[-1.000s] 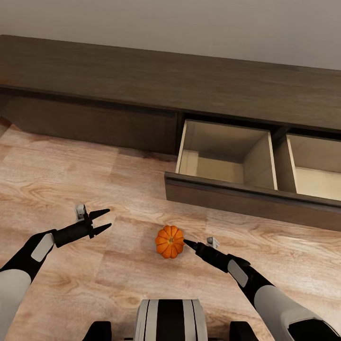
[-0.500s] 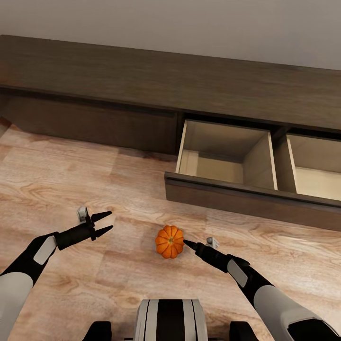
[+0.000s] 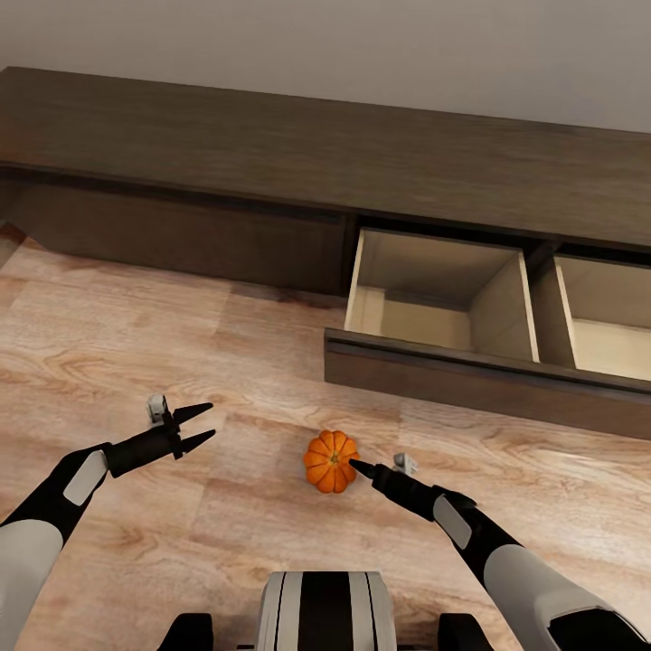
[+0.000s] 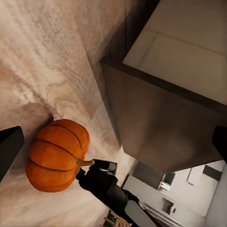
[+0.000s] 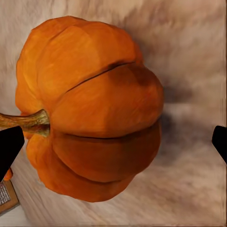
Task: Place each of the two pumpkins and all three candles from the living room inside a cabinet in the living room (use any cabinet), then make sure every cabinet is closed, and position the cauldron so it is next to a table in the living room.
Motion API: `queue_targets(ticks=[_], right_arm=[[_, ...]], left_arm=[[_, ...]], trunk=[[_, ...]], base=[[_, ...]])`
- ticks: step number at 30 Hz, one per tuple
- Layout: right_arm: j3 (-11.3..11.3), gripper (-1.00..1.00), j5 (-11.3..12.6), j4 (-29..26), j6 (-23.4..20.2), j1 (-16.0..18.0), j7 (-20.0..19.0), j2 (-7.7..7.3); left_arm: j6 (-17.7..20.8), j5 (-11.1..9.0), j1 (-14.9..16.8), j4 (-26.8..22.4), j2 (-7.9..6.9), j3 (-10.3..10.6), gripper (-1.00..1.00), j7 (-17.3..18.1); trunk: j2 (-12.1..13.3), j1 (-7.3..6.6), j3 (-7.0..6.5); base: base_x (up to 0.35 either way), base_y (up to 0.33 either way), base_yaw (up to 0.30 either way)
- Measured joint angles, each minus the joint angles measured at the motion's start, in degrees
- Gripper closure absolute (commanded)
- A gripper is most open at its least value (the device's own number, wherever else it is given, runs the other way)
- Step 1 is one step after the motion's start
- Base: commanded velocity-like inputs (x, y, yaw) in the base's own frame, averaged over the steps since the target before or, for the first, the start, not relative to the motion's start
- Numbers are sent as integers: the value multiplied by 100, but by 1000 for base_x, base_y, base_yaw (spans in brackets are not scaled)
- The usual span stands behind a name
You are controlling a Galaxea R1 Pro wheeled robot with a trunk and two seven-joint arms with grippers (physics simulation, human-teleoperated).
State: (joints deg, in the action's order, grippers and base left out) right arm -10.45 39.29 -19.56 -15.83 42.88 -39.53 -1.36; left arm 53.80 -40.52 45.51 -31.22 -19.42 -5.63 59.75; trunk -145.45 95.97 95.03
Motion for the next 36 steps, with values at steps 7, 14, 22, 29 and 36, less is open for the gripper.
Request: queue_targets(ticks=[7,14,22,29,36], right_arm=[[5,-100,-358,1,0,0,165,8],[5,-100,-405,1,-1,0,191,9],[6,-100,-404,-22,-5,0,181,4],[6,-100,-411,-49,0,0,127,0],[6,-100,-412,-59,0,0,113,0]], left_arm=[[-1,-1,-4,1,-1,-1,-100,1],[1,-3,-7,1,-1,-1,-100,5],[1,-10,-9,1,-1,-1,-100,7],[3,-10,-9,0,-1,-1,-100,7],[-1,-10,-9,0,-1,-1,-100,10]], trunk=[[0,0,0],[0,0,0],[0,0,0],[0,0,0],[0,0,0]], base=[[0,5,0],[0,0,0],[0,0,0],[9,29,0],[41,99,0]])
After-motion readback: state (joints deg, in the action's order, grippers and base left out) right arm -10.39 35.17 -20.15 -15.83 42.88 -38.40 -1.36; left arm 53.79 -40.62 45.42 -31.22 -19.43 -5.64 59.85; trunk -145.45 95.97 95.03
